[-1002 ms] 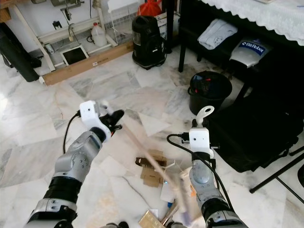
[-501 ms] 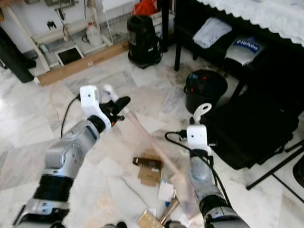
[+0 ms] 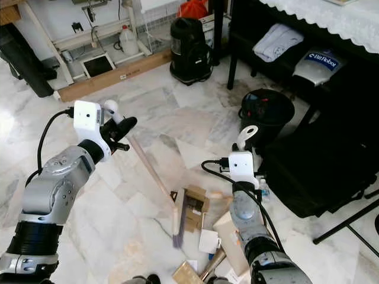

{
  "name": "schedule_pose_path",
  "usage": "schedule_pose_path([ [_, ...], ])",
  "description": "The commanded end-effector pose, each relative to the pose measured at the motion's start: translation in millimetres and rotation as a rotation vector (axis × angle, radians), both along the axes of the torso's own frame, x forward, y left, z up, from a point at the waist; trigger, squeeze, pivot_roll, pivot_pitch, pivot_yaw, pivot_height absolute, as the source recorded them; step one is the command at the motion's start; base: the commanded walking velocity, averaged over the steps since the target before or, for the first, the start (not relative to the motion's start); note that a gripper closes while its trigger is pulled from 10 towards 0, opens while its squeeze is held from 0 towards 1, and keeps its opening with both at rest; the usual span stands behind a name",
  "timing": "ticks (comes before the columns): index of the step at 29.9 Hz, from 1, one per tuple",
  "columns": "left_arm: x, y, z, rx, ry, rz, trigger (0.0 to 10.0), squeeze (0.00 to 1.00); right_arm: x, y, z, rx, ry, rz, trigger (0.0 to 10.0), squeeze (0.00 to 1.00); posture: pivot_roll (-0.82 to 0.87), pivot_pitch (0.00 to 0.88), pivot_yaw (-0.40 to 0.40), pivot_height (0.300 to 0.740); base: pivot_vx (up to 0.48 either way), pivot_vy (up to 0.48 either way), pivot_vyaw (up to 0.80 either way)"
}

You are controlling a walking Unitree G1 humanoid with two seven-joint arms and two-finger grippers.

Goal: Sweep floor

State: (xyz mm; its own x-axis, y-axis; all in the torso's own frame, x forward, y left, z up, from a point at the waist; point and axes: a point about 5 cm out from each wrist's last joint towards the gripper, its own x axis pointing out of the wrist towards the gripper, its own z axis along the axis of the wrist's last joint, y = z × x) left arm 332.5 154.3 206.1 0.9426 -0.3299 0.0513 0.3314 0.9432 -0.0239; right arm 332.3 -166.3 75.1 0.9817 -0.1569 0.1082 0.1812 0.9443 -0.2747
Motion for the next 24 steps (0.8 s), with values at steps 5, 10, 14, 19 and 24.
schedule_pose_path([
  [5, -4.8, 37.2, 2.4, 0.278, -0.084, 0.177, 10.0, 0.00, -12.0, 0.4, -22.6, 0.025, 0.101, -0.019, 10.0, 0.00, 0.07, 0.127, 0.084, 0.740, 0.000, 0.000, 0.00],
  [10, -7.0, 47.8, -22.6, 0.414, -0.005, 0.234, 10.0, 0.00, -12.8, 0.2, -23.5, 0.026, 0.103, -0.019, 10.0, 0.00, 0.07, 0.134, 0.086, 0.740, 0.000, 0.000, 0.00],
  [14, -9.5, 38.0, -53.4, 0.350, 0.137, 0.164, 10.0, 0.00, -13.9, 0.0, -24.1, 0.023, 0.100, -0.017, 10.0, 0.00, 0.06, 0.146, 0.085, 0.740, 0.000, 0.000, 0.00],
  [19, -8.6, 20.1, -72.5, 0.175, 0.250, 0.100, 10.0, 0.00, -16.9, -2.3, -26.3, 0.016, 0.100, -0.017, 10.0, 0.00, 0.05, 0.158, 0.086, 0.740, 0.000, 0.000, 0.00],
  [24, -2.5, -0.4, -71.7, -0.066, 0.291, 0.056, 10.0, 0.00, -20.3, -5.7, -28.9, 0.010, 0.103, -0.021, 10.0, 0.00, 0.03, 0.173, 0.087, 0.740, 0.000, 0.000, 0.00],
])
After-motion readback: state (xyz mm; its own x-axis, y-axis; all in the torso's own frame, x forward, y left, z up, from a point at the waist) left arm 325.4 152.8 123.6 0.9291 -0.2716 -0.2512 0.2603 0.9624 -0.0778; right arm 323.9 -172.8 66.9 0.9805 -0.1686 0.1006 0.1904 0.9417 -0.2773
